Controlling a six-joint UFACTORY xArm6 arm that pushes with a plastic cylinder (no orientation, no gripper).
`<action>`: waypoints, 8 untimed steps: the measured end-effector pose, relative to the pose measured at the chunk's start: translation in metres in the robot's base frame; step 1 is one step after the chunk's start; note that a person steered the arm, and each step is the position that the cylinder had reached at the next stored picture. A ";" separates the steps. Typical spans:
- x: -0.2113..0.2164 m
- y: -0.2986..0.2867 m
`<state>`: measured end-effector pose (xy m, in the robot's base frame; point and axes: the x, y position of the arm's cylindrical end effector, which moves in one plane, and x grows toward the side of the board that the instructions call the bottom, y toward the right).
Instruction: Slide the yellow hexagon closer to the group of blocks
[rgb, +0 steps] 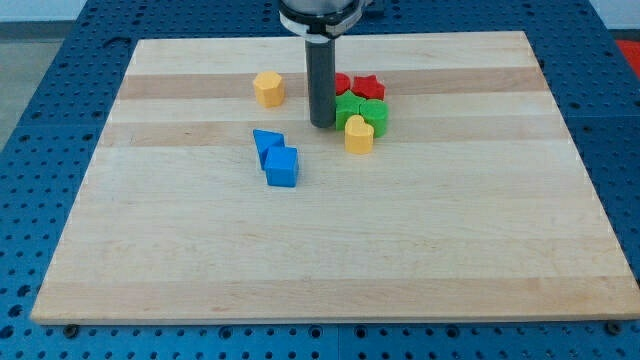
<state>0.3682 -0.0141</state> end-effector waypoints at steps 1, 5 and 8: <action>0.005 0.000; -0.016 -0.127; -0.103 -0.147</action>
<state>0.2655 -0.1608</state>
